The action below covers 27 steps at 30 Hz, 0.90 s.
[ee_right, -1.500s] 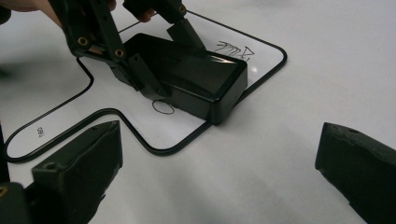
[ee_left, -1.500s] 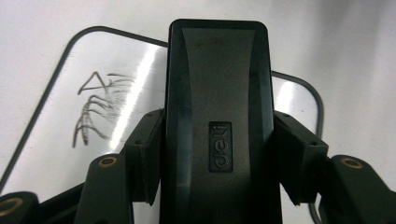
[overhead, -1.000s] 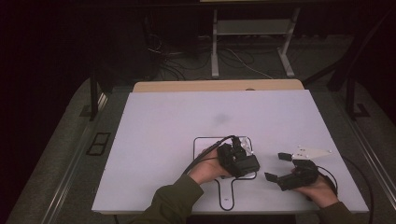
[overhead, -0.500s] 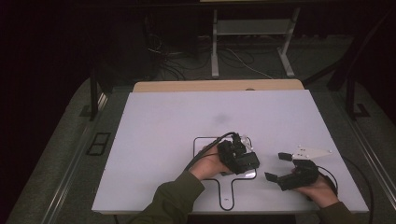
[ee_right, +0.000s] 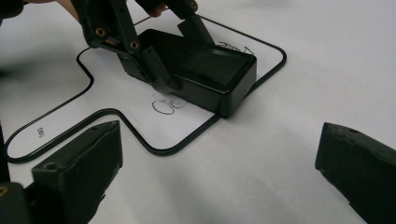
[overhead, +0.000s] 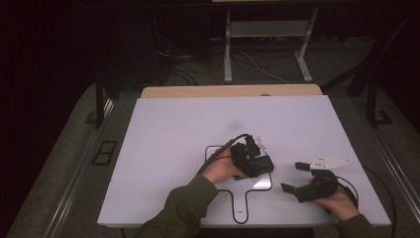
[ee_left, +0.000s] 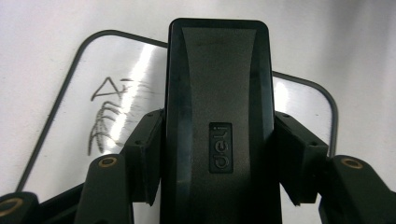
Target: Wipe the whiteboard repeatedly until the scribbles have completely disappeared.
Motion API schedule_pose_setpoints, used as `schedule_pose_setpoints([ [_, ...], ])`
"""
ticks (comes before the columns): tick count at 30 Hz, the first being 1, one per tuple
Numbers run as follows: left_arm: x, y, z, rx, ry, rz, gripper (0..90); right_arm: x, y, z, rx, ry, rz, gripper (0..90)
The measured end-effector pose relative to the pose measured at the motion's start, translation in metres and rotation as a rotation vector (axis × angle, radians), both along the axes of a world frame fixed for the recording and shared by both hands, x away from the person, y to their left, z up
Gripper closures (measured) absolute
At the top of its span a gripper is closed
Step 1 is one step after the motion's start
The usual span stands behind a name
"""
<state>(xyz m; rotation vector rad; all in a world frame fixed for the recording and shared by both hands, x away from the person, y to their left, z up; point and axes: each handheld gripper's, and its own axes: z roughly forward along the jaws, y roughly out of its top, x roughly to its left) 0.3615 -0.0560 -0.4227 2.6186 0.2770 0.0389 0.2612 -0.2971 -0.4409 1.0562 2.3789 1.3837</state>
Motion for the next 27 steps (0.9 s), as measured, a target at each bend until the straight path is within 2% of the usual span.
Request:
schedule_pose_setpoints([
  [7, 0.011, 0.001, 0.0, -0.001, 0.0, 0.02, 39.3, 0.0, 0.0, 0.0, 0.001, 0.002, 0.001, 0.0],
  [8, 0.011, 0.001, -0.001, -0.014, 0.006, 0.038, 39.4, 0.0, 0.0, 0.0, 0.001, 0.002, -0.001, 0.0],
  [24, 0.044, 0.001, 0.0, 0.003, 0.004, 0.075, 39.3, 0.0, -0.001, 0.001, 0.004, 0.006, -0.001, 0.0],
  [27, 0.048, 0.001, 0.0, -0.001, 0.006, 0.097, 39.3, 0.0, -0.002, 0.001, 0.007, 0.005, -0.002, 0.0],
])
